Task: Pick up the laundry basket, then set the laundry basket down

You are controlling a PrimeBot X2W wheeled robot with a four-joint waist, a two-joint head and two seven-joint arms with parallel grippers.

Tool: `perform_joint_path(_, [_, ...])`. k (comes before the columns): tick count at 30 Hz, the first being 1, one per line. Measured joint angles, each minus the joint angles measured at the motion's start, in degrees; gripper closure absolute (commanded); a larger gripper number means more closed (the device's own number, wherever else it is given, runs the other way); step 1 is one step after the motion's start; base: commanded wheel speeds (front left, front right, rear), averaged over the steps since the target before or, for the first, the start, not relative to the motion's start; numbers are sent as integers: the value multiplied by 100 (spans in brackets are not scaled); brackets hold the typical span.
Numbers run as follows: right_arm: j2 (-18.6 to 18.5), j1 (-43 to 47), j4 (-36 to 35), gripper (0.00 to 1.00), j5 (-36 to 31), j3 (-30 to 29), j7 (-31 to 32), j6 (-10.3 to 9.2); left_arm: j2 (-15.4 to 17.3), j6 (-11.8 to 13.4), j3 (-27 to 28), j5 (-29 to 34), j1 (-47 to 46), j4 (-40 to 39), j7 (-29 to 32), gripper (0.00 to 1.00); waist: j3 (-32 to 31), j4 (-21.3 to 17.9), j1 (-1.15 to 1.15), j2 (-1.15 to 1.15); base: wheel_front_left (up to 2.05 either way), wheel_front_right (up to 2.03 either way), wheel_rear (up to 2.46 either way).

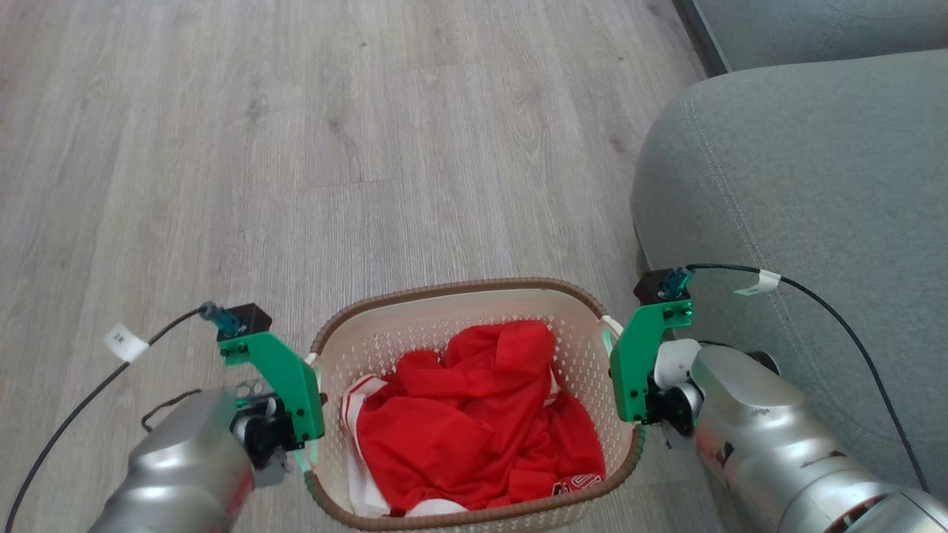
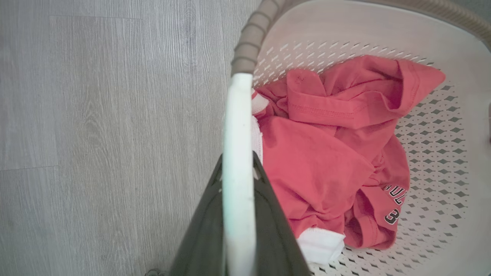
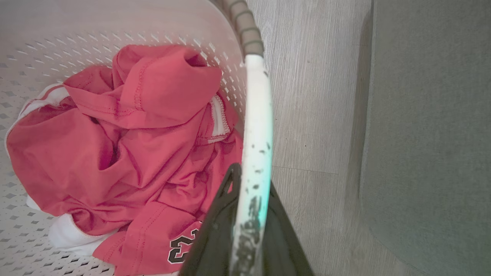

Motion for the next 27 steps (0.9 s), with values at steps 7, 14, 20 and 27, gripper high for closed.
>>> perform_joint_path(7, [0, 0, 18, 100, 56, 26, -16, 1, -1, 0, -24, -23, 0, 8, -37, 100, 25, 11, 0, -1, 0, 0, 0])
perform_joint_path(14, [0, -2, 27, 100, 111, 45, -36, 2, -1, 0, -37, -24, -1, 11, -88, 100, 78, 25, 0, -1, 0, 0, 0])
perform_joint_path(20, [0, -7, 38, 100, 153, 48, -97, 12, -1, 0, -53, -62, -4, 13, -151, 100, 122, 33, 0, -1, 0, 0, 0])
perform_joint_path(27, [0, -14, 52, 100, 197, 57, -272, 13, -1, 0, -66, -76, -19, 15, -343, 100, 251, 29, 1, -1, 0, 0, 0])
